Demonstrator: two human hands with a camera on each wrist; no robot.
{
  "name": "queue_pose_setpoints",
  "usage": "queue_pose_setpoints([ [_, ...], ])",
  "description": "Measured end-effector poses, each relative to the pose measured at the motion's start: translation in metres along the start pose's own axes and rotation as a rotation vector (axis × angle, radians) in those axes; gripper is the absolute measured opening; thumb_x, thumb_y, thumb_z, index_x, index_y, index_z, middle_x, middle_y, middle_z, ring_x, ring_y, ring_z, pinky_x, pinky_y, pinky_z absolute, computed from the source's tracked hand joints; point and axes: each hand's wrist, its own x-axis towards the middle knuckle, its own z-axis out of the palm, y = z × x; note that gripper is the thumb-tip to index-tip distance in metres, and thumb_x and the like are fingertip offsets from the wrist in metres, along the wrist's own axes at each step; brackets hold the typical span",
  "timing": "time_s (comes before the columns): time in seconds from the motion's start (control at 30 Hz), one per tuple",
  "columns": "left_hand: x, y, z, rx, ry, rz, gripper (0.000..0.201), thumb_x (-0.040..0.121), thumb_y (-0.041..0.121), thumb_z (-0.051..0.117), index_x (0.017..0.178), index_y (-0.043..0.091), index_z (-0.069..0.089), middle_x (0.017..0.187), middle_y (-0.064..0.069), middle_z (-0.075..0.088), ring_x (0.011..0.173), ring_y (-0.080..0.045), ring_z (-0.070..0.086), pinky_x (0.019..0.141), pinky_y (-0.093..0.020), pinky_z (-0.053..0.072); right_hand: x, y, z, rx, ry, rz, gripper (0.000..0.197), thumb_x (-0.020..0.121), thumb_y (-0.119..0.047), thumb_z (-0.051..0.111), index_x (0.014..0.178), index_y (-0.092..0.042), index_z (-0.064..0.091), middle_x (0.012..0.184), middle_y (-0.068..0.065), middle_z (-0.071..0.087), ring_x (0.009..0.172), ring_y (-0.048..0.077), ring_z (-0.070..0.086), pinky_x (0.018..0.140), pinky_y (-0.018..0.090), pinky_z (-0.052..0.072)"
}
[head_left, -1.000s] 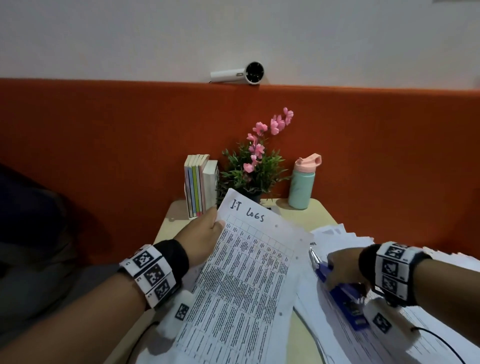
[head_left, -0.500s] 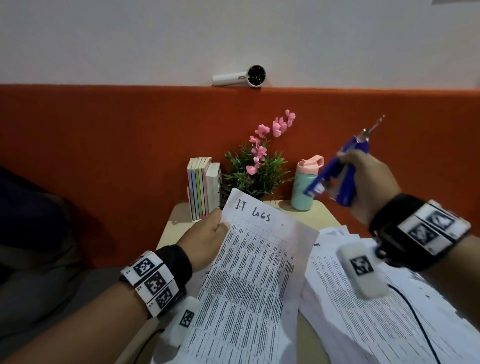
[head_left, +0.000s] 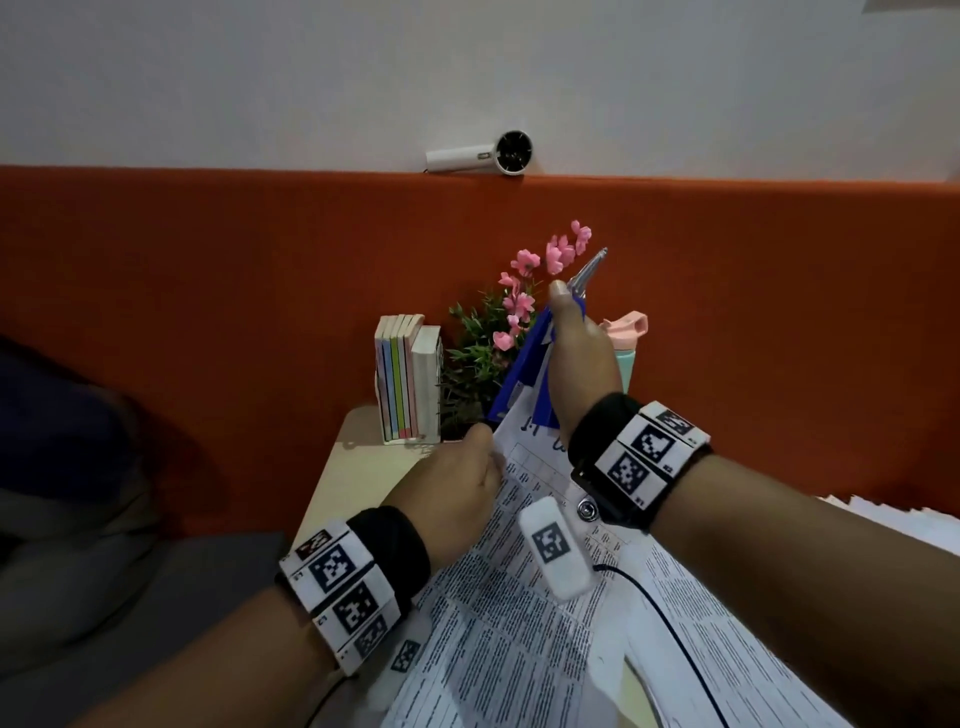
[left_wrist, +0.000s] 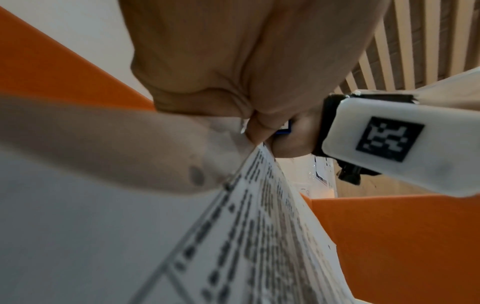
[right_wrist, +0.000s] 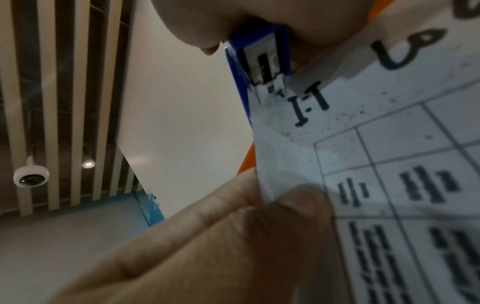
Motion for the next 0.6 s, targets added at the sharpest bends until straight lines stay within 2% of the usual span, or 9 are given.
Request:
queue_pose_setpoints([
  [0.13,-0.0007,0.0088,-0.0019,0.001,0.012,0.007,0.034,0.107,0.021,0.032,0.074,0.028,0.024,0.065,0.001,0.038,0.052,-0.013,0.030,0.050,-0.031,0.023,0.0003,-0.0011,0.0003,-0.055,0.026,-0.108,0.047,0.096,-0.059,0.042,0.067,-0.023,0.048,0.047,-0.014,0.047,0.054,0.015,0.052,0.066,0.039,0.049],
  [0.2,-0.0010,0.0105,-0.0027,-0.017,0.021,0.008,0.035,0.106,0.020,0.032,0.074,0.027,0.023,0.064,0.000,0.038,0.052,-0.014,0.030,0.052,-0.034,0.024,0.0014,-0.0016,-0.0002,-0.068,0.022,-0.120,0.045,0.096,-0.059,0.043,0.068,-0.024,0.047,0.047,-0.015,0.045,0.053,0.013,0.050,0.065,0.038,0.048],
  [0.3,-0.0002,0.0085,-0.0032,-0.032,0.027,0.015,0.035,0.106,0.019,0.033,0.074,0.028,0.023,0.064,0.000,0.038,0.052,-0.014,0.031,0.054,-0.034,0.026,0.0024,-0.0047,-0.0032,-0.051,0.016,-0.118,0.041,0.098,-0.057,0.041,0.074,-0.025,0.052,0.048,-0.016,0.048,0.051,0.005,0.053,0.057,0.023,0.047],
  [0.37,0.0000,0.0076,-0.0025,-0.023,0.030,0.030,0.033,0.106,0.021,0.034,0.075,0.027,0.024,0.064,-0.001,0.040,0.053,-0.016,0.032,0.055,-0.035,0.028,0.0019,-0.0061,-0.0035,-0.076,0.025,-0.136,0.042,0.099,-0.055,0.040,0.069,-0.027,0.048,0.046,-0.016,0.046,0.042,-0.002,0.048,0.047,0.014,0.041],
  [0.4,-0.0001,0.0076,-0.0016,-0.019,0.035,0.038,0.031,0.106,0.022,0.035,0.077,0.026,0.025,0.064,-0.002,0.041,0.053,-0.017,0.034,0.055,-0.036,0.029,0.0015,-0.0061,-0.0026,-0.100,0.035,-0.150,0.044,0.099,-0.055,0.040,0.065,-0.028,0.044,0.046,-0.015,0.044,0.040,-0.002,0.045,0.046,0.015,0.040],
  [0.5,-0.0004,0.0069,0.0032,-0.040,0.036,0.042,0.027,0.106,0.024,0.035,0.080,0.022,0.029,0.066,-0.003,0.043,0.055,-0.020,0.036,0.055,-0.037,0.030,0.0051,0.0005,0.0004,-0.162,0.041,-0.150,0.054,0.096,-0.060,0.042,0.059,-0.021,0.038,0.050,-0.007,0.039,0.049,0.016,0.042,0.057,0.031,0.039],
  [0.57,-0.0006,0.0049,0.0039,-0.050,0.024,0.036,0.029,0.107,0.024,0.034,0.078,0.023,0.028,0.066,-0.002,0.041,0.055,-0.018,0.033,0.056,-0.036,0.029,0.0071,0.0026,0.0007,-0.171,-0.027,-0.102,0.053,0.095,-0.062,0.041,0.063,-0.020,0.043,0.056,-0.002,0.045,0.056,0.020,0.046,0.063,0.036,0.041],
  [0.6,-0.0005,0.0035,0.0033,-0.054,0.021,0.029,0.030,0.107,0.024,0.034,0.078,0.023,0.028,0.066,-0.002,0.039,0.055,-0.017,0.032,0.055,-0.036,0.028,0.0083,0.0024,-0.0005,-0.139,-0.063,-0.059,0.051,0.095,-0.063,0.040,0.068,-0.020,0.048,0.062,0.000,0.053,0.061,0.021,0.054,0.067,0.036,0.046],
])
